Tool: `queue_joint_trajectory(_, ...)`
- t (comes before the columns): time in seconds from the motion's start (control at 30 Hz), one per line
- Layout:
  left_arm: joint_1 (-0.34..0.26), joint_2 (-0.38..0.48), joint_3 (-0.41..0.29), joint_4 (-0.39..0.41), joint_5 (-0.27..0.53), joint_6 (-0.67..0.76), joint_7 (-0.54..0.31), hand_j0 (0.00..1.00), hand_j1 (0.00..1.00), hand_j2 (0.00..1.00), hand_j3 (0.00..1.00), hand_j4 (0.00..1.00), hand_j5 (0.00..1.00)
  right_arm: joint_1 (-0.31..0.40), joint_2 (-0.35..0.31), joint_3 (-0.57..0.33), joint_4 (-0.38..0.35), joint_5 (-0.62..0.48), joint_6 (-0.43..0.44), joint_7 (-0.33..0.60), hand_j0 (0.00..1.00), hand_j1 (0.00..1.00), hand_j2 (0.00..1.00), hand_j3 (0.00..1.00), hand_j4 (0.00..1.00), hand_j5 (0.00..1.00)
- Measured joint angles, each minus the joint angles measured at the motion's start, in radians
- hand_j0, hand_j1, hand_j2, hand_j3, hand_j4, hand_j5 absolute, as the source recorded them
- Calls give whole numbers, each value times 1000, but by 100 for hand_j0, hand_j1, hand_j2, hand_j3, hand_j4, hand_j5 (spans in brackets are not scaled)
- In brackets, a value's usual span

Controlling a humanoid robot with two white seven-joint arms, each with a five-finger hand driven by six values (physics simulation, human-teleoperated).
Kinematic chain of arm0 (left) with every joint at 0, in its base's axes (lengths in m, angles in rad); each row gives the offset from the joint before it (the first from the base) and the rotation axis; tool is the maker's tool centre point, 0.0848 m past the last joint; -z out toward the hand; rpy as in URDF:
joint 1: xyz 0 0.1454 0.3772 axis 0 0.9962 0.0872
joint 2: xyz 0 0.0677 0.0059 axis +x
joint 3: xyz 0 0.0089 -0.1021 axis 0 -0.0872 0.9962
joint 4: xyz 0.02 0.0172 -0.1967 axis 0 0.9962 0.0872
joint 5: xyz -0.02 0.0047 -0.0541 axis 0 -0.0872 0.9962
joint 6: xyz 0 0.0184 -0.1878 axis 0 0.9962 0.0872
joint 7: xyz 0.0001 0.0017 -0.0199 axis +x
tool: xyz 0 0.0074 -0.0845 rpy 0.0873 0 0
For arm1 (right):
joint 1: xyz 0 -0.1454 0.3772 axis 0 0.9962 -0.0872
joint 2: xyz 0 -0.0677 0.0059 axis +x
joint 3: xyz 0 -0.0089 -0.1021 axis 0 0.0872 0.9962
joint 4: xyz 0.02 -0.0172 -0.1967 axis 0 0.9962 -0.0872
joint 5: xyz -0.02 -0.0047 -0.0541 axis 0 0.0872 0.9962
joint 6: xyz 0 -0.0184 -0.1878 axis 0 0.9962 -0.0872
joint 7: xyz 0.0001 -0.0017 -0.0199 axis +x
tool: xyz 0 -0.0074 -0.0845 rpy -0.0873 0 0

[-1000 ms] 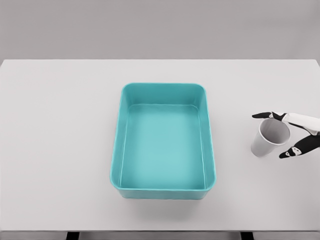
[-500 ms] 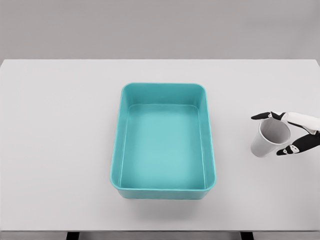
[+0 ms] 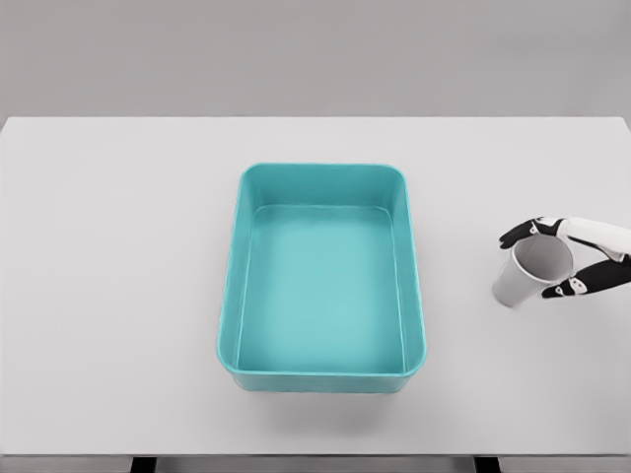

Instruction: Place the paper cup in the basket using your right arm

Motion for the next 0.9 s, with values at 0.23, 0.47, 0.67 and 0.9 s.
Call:
queue_joint_trajectory(0.23,0,0,0,0,0,0,0,100,100,100,100,100,100,-5,0,-35,0,-2,0,0,69,69,69,69,69,69)
queue_joint_trajectory(0.47,0,0,0,0,0,0,0,100,100,100,100,100,100,-25,1,-66,-5,-3,0,0,69,69,69,69,69,69)
queue_joint_trajectory(0.67,0,0,0,0,0,0,0,100,100,100,100,100,100,-71,3,-91,-8,-3,1,1,68,68,68,68,68,68)
queue_joint_trajectory(0.9,0,0,0,0,0,0,0,100,100,100,100,100,100,-127,32,-102,-14,0,0,1,68,68,68,68,68,68)
